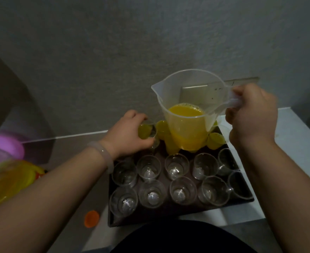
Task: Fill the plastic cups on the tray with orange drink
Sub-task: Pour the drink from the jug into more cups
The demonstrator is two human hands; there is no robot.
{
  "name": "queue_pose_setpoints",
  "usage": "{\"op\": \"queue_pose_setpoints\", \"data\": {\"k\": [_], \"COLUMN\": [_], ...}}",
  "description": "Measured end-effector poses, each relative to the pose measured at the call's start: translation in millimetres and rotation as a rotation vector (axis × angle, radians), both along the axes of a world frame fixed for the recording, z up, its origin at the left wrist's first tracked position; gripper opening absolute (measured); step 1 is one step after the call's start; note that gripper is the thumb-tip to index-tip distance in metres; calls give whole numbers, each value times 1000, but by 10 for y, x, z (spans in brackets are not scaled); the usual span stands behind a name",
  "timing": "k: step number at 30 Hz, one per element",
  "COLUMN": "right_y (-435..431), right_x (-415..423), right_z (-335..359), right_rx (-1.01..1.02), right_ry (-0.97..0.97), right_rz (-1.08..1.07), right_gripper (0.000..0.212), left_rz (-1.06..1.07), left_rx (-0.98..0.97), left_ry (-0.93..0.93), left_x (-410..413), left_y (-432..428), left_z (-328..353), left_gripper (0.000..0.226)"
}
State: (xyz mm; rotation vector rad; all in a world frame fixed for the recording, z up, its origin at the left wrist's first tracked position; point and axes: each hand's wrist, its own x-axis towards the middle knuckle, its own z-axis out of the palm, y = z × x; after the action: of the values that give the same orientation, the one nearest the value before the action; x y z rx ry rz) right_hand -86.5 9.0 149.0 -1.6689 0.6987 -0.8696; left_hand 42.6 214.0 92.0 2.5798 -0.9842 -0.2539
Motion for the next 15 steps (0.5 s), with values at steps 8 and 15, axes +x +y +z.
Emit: {"op": "queue_pose_setpoints", "data": {"k": [8, 15], "right_y": [242, 336], "right_x": [199, 282], "right_z": [172, 239], "right_rx": [-108, -274], "right_ry": [72, 164], "right_rz": [98, 168], "right_gripper": [37, 45], "left_rz": [-126, -74], "left_rx": [-218, -178], "left_ry": [26, -27], "left_x": [71, 99], "left_y": [173, 281], "left_z": [95, 108], "left_gripper": [74, 89]}}
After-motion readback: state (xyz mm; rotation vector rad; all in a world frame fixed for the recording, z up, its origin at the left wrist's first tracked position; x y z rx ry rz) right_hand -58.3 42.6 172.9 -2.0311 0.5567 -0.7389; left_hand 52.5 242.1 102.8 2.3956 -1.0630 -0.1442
